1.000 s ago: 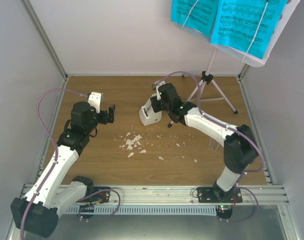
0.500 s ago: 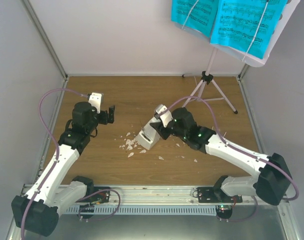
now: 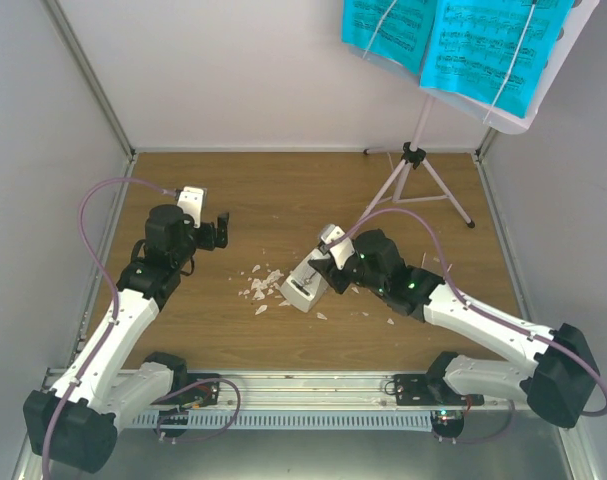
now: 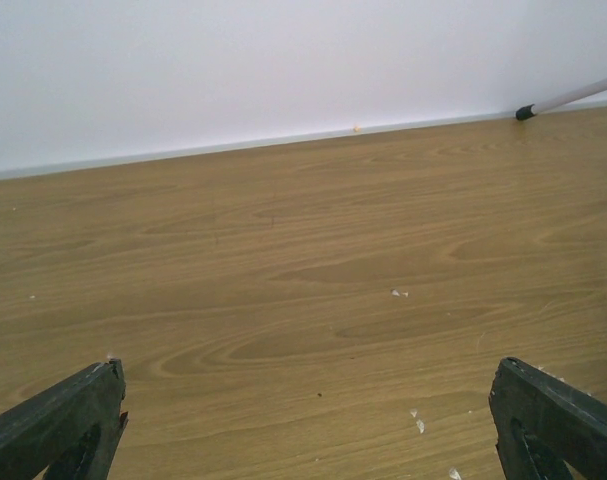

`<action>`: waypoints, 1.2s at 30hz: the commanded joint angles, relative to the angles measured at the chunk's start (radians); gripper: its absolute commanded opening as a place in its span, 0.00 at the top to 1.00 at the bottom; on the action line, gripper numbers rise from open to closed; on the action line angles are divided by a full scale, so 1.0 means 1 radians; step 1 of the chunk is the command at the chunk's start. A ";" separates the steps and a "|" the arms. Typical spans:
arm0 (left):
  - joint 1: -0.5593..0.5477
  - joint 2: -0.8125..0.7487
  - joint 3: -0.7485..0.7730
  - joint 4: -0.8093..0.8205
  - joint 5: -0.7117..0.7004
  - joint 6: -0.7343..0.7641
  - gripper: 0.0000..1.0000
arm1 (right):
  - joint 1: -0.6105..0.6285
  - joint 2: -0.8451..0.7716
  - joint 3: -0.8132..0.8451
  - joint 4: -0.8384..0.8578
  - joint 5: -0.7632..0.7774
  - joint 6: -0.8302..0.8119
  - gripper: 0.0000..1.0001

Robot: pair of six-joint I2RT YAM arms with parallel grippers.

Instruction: Pack up the instrument practice props

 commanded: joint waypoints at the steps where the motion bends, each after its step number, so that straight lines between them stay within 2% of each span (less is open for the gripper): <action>1: -0.001 0.000 -0.010 0.059 -0.004 0.007 0.01 | 0.016 -0.038 0.015 0.066 0.014 -0.012 0.64; 16: -0.001 -0.007 -0.008 0.053 0.010 -0.001 0.01 | 0.038 0.028 0.032 0.047 0.044 0.006 0.61; 18: -0.002 -0.004 -0.008 0.053 0.012 -0.004 0.01 | 0.039 0.029 0.030 0.047 0.057 0.011 0.56; 21: -0.001 0.002 -0.006 0.050 0.016 -0.006 0.01 | 0.038 0.017 0.024 0.051 0.067 0.017 0.38; 27: -0.001 0.012 -0.001 0.053 0.039 -0.010 0.01 | 0.039 -0.046 0.024 0.063 0.067 0.068 0.12; 32: -0.008 0.023 0.030 0.000 0.187 -0.107 0.01 | 0.003 -0.120 0.051 0.021 0.160 0.195 0.03; 36: -0.066 0.054 0.006 0.005 0.374 -0.281 0.05 | -0.178 -0.160 0.021 -0.051 0.010 0.355 0.07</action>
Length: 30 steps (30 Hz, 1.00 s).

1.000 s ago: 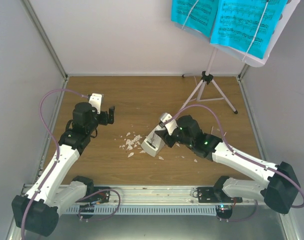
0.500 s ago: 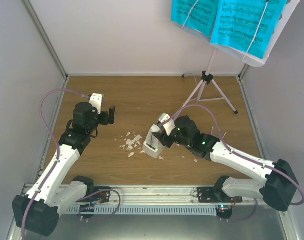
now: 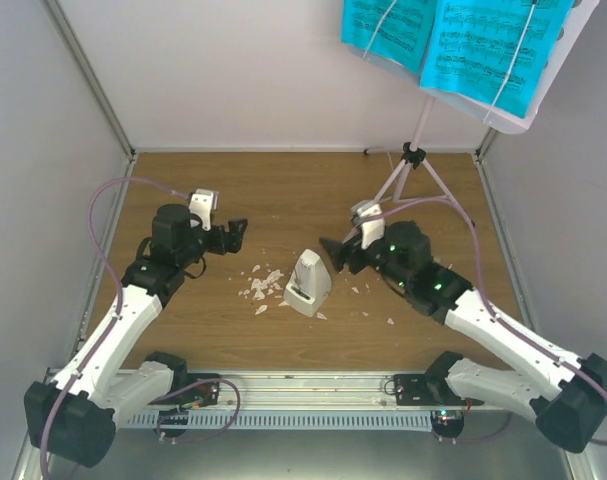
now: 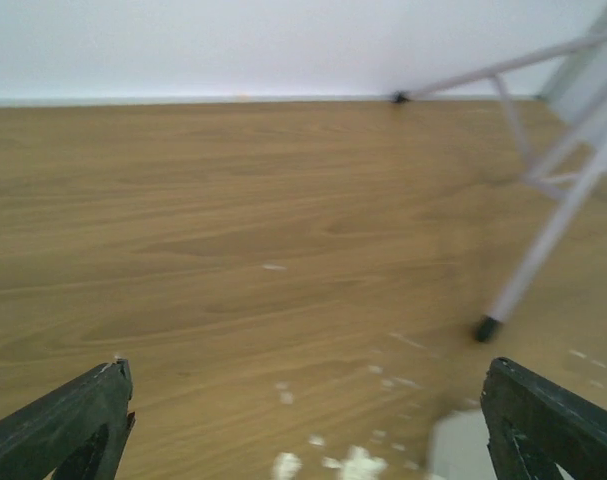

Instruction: Pack up the instrument practice props

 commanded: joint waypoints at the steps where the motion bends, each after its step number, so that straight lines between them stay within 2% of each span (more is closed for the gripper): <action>1: -0.090 0.046 -0.006 0.029 0.233 -0.205 0.06 | -0.212 -0.049 -0.035 -0.063 -0.136 0.212 0.08; 4: -0.211 0.069 -0.055 0.098 0.257 -0.286 0.08 | -0.334 -0.095 -0.128 -0.040 -0.256 0.310 0.11; 7: -0.279 0.071 -0.111 0.158 0.258 -0.353 0.11 | -0.364 -0.112 -0.191 -0.056 -0.281 0.398 0.15; 12: -0.286 0.054 -0.241 0.205 0.208 -0.452 0.14 | -0.363 -0.164 -0.326 -0.014 -0.331 0.532 0.28; 17: -0.286 0.056 -0.324 0.221 0.202 -0.461 0.15 | -0.357 -0.204 -0.385 -0.013 -0.353 0.562 0.29; 20: -0.286 0.087 -0.336 0.229 0.237 -0.435 0.17 | -0.349 -0.176 -0.384 -0.042 -0.362 0.550 0.31; 24: -0.286 0.095 -0.354 0.280 0.298 -0.393 0.23 | -0.317 -0.111 -0.379 -0.036 -0.371 0.548 0.41; 30: -0.286 0.124 -0.367 0.377 0.370 -0.350 0.35 | -0.252 -0.016 -0.385 0.087 -0.362 0.604 0.50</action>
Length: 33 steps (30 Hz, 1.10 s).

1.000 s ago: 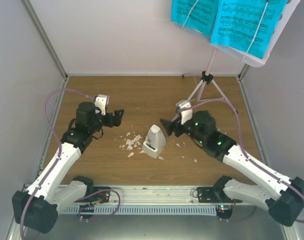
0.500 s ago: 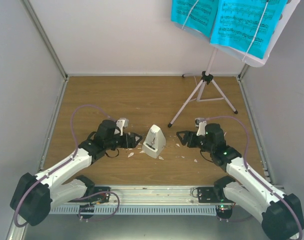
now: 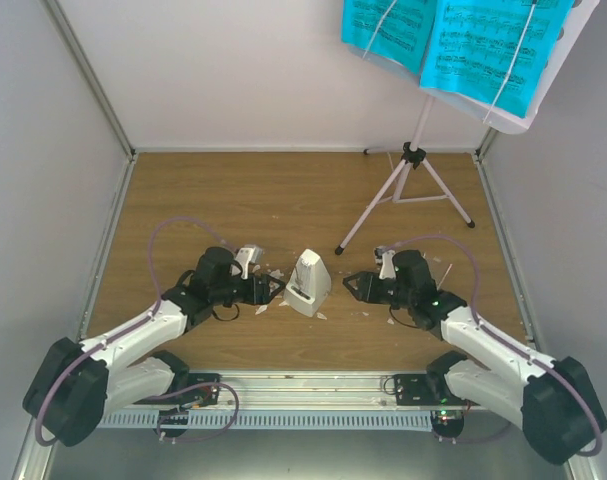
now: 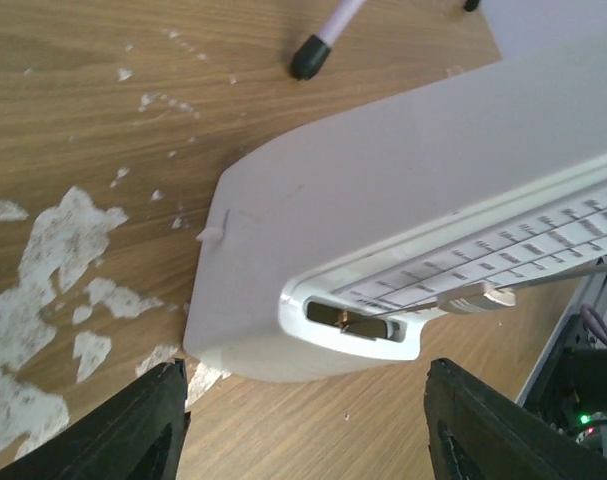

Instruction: Pack up the instrument practice props

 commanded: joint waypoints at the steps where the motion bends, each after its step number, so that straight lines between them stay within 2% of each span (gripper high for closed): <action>1: -0.003 0.043 -0.002 0.129 0.083 0.048 0.36 | 0.049 0.059 -0.002 0.111 -0.001 0.055 0.51; 7: -0.003 0.124 0.026 0.155 0.111 0.069 0.49 | 0.079 0.138 0.001 0.157 0.018 0.064 0.53; 26: -0.003 0.254 0.046 0.267 0.143 0.137 0.55 | 0.091 0.256 0.029 0.217 0.037 0.051 0.58; 33: -0.003 0.290 0.053 0.291 0.175 0.160 0.63 | 0.092 0.295 0.052 0.238 0.036 0.051 0.61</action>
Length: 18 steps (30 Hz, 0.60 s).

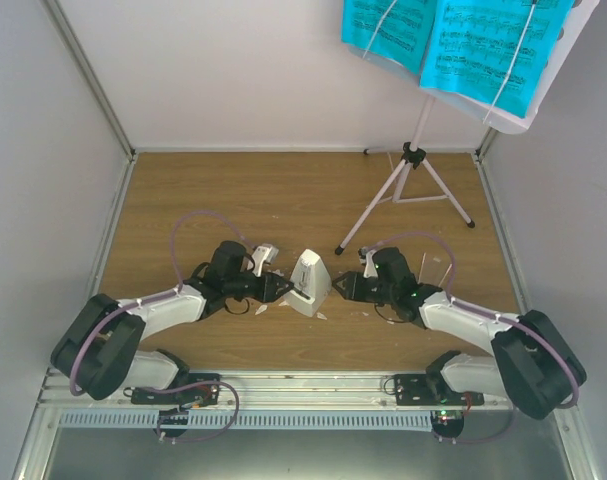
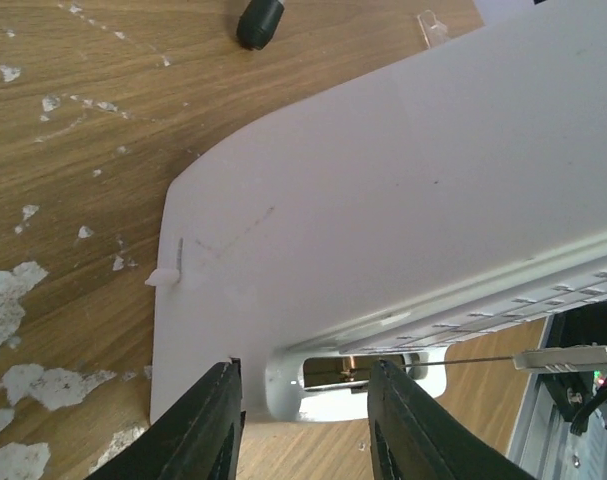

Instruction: Pack up the instrument practice props

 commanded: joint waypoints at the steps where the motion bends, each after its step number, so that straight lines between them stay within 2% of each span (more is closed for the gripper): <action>1: -0.005 0.019 0.020 0.076 0.044 0.040 0.64 | 0.007 0.023 0.035 0.041 0.012 -0.008 0.61; 18: -0.036 0.001 -0.004 0.055 0.103 0.041 0.66 | 0.008 0.023 0.076 0.037 0.064 -0.029 0.60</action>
